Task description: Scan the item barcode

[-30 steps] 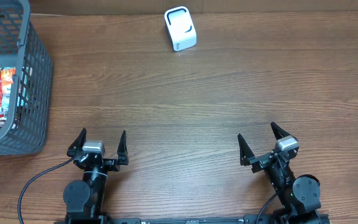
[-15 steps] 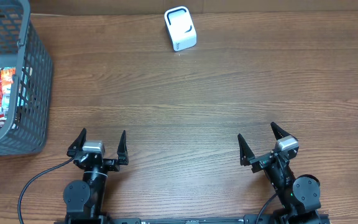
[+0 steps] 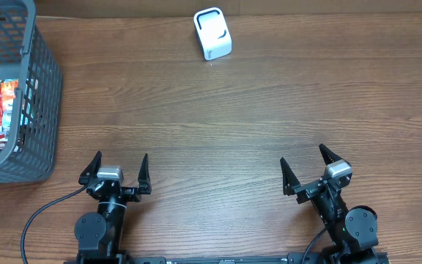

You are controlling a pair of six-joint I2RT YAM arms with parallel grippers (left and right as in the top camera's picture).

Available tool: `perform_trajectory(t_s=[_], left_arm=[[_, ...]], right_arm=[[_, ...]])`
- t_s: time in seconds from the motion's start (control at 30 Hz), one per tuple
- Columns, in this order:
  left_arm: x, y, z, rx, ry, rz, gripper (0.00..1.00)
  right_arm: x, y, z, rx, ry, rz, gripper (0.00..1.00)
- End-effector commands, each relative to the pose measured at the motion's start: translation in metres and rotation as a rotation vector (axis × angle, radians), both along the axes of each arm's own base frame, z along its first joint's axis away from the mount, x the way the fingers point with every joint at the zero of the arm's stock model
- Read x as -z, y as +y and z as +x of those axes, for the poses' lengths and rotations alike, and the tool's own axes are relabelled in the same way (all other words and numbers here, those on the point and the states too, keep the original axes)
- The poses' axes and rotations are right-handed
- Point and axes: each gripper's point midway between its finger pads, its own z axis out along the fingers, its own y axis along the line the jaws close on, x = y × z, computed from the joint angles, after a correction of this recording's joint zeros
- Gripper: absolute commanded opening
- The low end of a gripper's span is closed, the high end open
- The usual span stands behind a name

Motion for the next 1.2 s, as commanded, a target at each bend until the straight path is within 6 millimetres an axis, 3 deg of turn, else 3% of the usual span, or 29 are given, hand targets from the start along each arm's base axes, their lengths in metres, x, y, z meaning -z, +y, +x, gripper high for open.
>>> perform_trajectory(t_s=[0.0,0.4,0.5,0.6,0.83,0.9,1.0,1.17], left_arm=[[0.001,0.000,0.000,-0.002,-0.003,0.016,1.00],[0.001,0.000,0.000,0.000,-0.002,0.010,1.00],[-0.009,-0.004,-0.003,0.018,0.008,-0.073,1.00],[-0.033,-0.009,-0.014,0.038,0.034,-0.156,1.00],[-0.113,-0.012,-0.043,0.046,0.131,-0.163,1.00],[-0.140,-0.022,-0.047,0.107,0.180,-0.147,1.00],[-0.184,-0.032,-0.045,0.168,0.304,-0.118,1.00],[-0.218,-0.032,-0.033,0.176,0.575,-0.063,1.00]], right_arm=[[0.002,0.000,0.000,0.000,-0.001,0.004,1.00],[0.002,0.000,0.000,0.000,-0.001,0.004,1.00],[0.002,0.000,0.000,0.000,-0.001,0.004,1.00],[0.002,0.000,0.000,0.000,-0.001,0.004,1.00],[0.002,0.000,0.000,0.000,-0.001,0.004,1.00],[0.002,0.000,0.000,0.000,-0.001,0.004,1.00],[0.002,0.000,0.000,0.000,-0.001,0.004,1.00],[0.002,0.000,0.000,0.000,-0.001,0.004,1.00]])
